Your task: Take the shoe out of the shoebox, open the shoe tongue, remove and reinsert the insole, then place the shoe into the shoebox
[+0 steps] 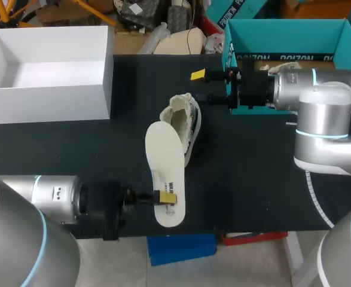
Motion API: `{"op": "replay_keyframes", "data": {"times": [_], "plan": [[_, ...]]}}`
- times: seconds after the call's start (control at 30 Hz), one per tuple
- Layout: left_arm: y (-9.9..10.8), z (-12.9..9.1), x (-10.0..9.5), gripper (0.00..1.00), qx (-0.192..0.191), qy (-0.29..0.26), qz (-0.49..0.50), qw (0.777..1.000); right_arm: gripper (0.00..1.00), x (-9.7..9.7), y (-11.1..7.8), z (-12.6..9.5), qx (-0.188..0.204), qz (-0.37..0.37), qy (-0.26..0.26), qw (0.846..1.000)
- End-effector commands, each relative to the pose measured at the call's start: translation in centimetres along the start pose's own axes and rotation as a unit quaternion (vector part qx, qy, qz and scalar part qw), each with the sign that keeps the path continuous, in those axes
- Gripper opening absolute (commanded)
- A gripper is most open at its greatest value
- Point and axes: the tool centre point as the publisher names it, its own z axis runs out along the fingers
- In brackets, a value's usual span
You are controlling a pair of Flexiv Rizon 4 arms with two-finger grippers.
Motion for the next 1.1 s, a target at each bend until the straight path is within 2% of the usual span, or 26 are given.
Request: {"op": "replay_keyframes", "data": {"times": [0.03,0.33,0.47,0.63,0.9,1.1], "plan": [[3.2,1.1,1.0,0.00,0.030,0.024,-0.011,0.999,1.00,0.0,-0.1,0.1,-0.002,0.000,-0.001,1.000],[8.9,0.8,3.6,0.00,0.055,0.009,-0.021,0.998,1.00,0.0,-0.1,0.1,-0.002,0.000,-0.001,1.000],[10.7,0.9,4.2,0.00,0.072,-0.015,0.007,0.997,1.00,0.0,-0.1,0.1,-0.002,0.000,-0.001,1.000],[12.9,1.5,4.9,0.00,0.086,-0.016,0.023,0.996,1.00,0.0,-0.1,0.1,-0.002,0.000,-0.001,1.000],[15.3,2.3,5.9,0.00,0.091,-0.020,0.029,0.995,1.00,0.0,-0.1,0.1,-0.002,0.000,-0.001,1.000],[16.3,2.4,5.9,0.00,0.078,-0.022,0.028,0.996,1.00,0.0,-0.1,0.1,-0.002,0.000,-0.001,1.000]]}}
